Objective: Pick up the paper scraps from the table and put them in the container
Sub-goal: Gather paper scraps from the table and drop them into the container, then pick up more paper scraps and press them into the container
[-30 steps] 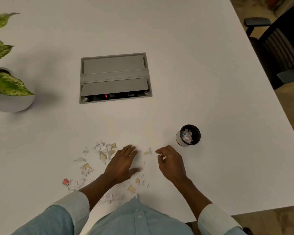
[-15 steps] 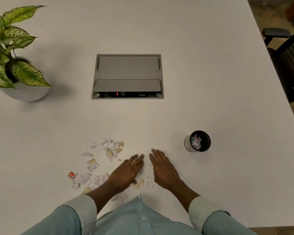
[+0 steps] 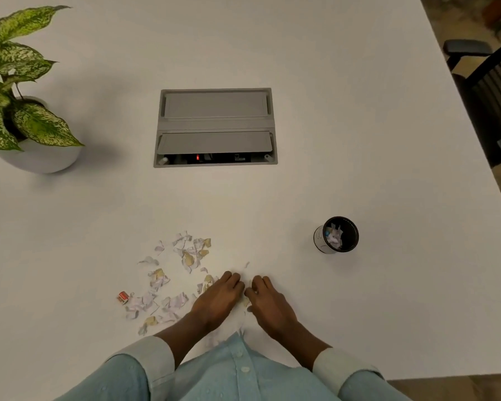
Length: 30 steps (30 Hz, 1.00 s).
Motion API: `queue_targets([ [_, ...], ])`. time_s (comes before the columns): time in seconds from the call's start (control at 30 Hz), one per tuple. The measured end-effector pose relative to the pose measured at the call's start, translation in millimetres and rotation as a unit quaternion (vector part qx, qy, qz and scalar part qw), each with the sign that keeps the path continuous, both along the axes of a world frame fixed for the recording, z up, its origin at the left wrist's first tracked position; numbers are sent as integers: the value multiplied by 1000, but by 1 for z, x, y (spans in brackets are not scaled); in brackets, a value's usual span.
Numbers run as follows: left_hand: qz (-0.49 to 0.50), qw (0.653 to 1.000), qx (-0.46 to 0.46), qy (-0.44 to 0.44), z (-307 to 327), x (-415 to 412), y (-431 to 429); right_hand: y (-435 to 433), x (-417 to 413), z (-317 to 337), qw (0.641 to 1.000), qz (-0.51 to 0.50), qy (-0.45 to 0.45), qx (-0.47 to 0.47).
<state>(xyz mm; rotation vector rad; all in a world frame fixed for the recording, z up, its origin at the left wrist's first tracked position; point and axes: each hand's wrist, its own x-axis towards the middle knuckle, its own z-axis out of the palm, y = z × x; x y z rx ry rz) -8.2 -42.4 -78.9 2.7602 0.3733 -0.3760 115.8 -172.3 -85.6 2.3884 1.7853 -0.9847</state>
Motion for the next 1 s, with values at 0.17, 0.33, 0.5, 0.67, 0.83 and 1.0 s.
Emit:
queue_targets([
  [0.17, 27, 999, -44, 9, -1, 4, 3, 1, 3, -5, 998, -47, 0, 43],
  [0.33, 86, 992, -91, -19, 1, 11, 6, -3, 18, -2, 972, -219, 40, 76],
  [0.5, 184, 966, -157, -89, 21, 43, -1, -16, 50, 29, 898, -398, 89, 166],
  [0.67, 212, 938, -213, -175, 60, 114, -19, -32, 98, 75, 803, -518, 69, 286],
  [0.83, 191, 927, -238, -217, 87, 192, -35, -39, 153, 99, 772, -557, 8, 306],
  [1.0, 168, 938, -248, -173, 85, 245, -37, -40, 185, 99, 786, -559, -12, 263],
])
